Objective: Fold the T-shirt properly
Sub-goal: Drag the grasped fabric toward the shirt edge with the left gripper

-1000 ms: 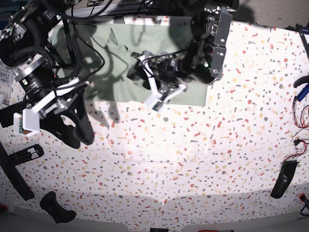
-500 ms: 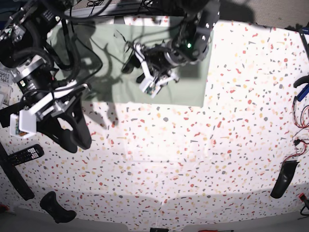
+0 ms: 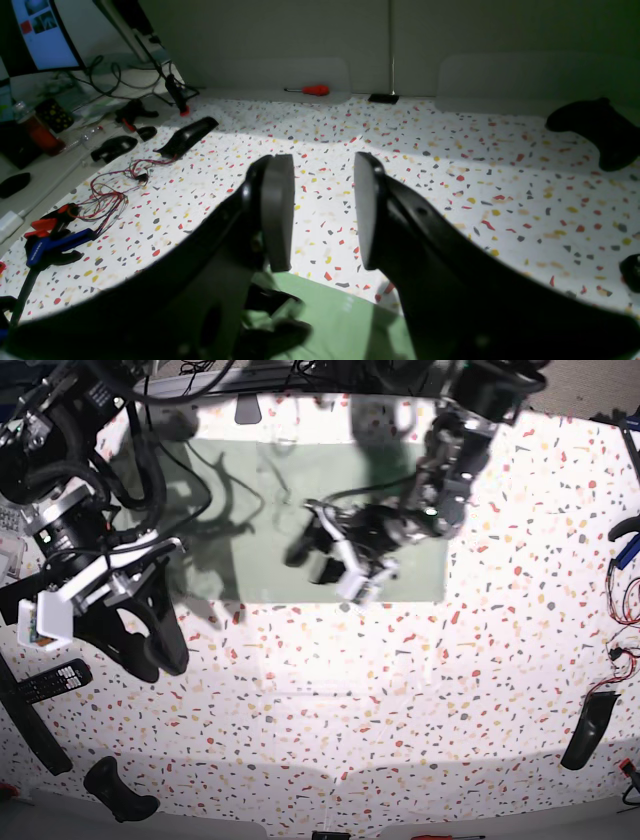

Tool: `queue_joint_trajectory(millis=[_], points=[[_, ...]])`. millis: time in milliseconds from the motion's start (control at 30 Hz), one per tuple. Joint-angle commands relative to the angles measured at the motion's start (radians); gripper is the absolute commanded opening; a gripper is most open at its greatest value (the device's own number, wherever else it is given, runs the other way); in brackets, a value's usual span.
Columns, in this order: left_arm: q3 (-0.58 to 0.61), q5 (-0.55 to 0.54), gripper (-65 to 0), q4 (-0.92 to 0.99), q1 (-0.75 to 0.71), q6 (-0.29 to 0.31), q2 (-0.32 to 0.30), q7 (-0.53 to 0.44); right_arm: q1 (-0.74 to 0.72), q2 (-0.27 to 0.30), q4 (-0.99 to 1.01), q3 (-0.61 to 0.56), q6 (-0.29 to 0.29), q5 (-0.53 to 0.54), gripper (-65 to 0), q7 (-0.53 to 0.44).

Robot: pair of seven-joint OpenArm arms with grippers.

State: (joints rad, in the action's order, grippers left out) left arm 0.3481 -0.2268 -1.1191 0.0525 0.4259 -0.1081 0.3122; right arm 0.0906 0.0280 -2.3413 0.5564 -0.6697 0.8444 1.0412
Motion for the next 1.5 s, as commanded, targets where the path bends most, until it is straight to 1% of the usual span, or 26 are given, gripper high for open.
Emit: queue_joint_trajectory(millis=[0, 67, 100, 200, 233, 333, 433, 500, 567, 667, 800, 867, 933, 1067, 1133, 1167, 1267, 1333, 1400, 1467], points=[[-0.013, 0.175, -34.3, 0.047, -0.054, -0.191, -0.068, 0.282, -0.013, 0.005, -0.015, 0.000, -0.002, 0.023, -45.1, -0.028], [-0.013, 0.179, -34.3, 0.047, -0.063, -0.191, -0.088, 0.247, -0.013, 0.005, -0.015, 0.000, -0.002, 0.023, -45.1, -0.028], [-0.013, 0.199, -34.3, 0.047, -0.064, -0.190, -0.094, 0.230, -0.013, 0.005, -0.015, 0.000, -0.002, 0.023, -45.1, -0.029], [-0.013, 0.328, -34.3, 0.047, -0.057, -0.191, -0.115, 0.187, -0.013, 0.005, -0.015, 0.000, -0.002, 0.023, -45.1, -0.027], [-0.013, 0.349, -34.3, 0.047, -0.049, -0.191, -0.128, 0.180, -0.013, 0.005, -0.015, 0.000, -0.003, 0.023, -45.1, -0.027], [-0.013, 0.356, -34.3, 0.047, -0.014, -0.192, -0.172, 0.188, -0.013, 0.005, -0.015, 0.000, -0.002, 0.023, -45.1, -0.027], [-0.013, 0.343, -34.3, 0.047, 0.013, -0.195, -0.220, 0.191, -0.013, 0.005, -0.015, 0.000, -0.002, 0.022, -45.1, -0.023], [-0.013, 0.292, -34.3, 0.047, 0.020, -0.195, -0.246, 0.206, -0.013, 0.005, -0.015, 0.000, -0.002, 0.022, -45.1, -0.024], [-0.013, 0.228, -34.3, 0.046, 0.017, -0.195, -0.252, 0.222, -0.013, 0.005, -0.015, 0.000, -0.002, 0.022, -45.1, -0.023], [-0.013, 0.168, -34.3, 0.046, 0.011, -0.194, -0.232, 0.240, -0.013, 0.005, -0.015, 0.000, -0.002, 0.010, -45.1, -0.024], [-0.013, 0.169, -34.3, 0.021, 0.018, -0.194, -0.182, 0.247, -0.013, 0.005, -0.015, 0.000, -0.002, -0.068, -45.1, -0.033], [-0.013, 0.169, -34.3, -0.029, 0.017, -0.195, -0.168, 0.250, -0.013, 0.005, -0.015, 0.000, -0.002, -0.083, -45.1, -0.030], [-0.013, 0.169, -34.3, -0.100, 0.018, -0.195, -0.167, 0.266, -0.013, 0.005, -0.015, 0.000, -0.001, -0.082, -45.1, -0.026], [-0.014, 0.168, -34.3, -0.283, 0.018, -0.195, -0.189, 0.319, -0.013, 0.005, -0.015, 0.000, -0.001, -0.082, -45.1, -0.018], [-0.014, 0.165, -34.3, -0.375, 0.018, -0.195, -0.206, 0.325, -0.013, 0.005, -0.015, 0.000, 0.000, -0.077, -45.1, -0.024], [-0.014, 0.165, -34.3, -0.417, 0.018, -0.201, -0.217, 0.320, -0.013, 0.005, -0.015, 0.000, -0.001, -0.075, -45.1, -0.029], [-0.015, 0.134, -34.3, -0.507, 0.029, -0.327, -0.255, 0.282, -0.013, 0.005, -0.015, 0.000, -0.001, -0.075, -45.1, -0.069], [-0.015, 0.101, -34.3, -0.538, 0.051, -0.332, -0.272, 0.306, -0.013, 0.005, -0.015, 0.000, -0.001, -0.075, -45.1, -0.100], [-0.015, 0.098, -34.3, -0.552, 0.069, -0.330, -0.272, 0.332, -0.013, 0.005, -0.015, 0.000, -0.001, -0.075, -45.1, -0.127], [-0.015, 0.098, -34.3, -0.554, 0.085, -0.330, -0.272, 0.332, -0.013, 0.005, -0.015, 0.000, -0.001, -0.076, -45.1, -0.130]])
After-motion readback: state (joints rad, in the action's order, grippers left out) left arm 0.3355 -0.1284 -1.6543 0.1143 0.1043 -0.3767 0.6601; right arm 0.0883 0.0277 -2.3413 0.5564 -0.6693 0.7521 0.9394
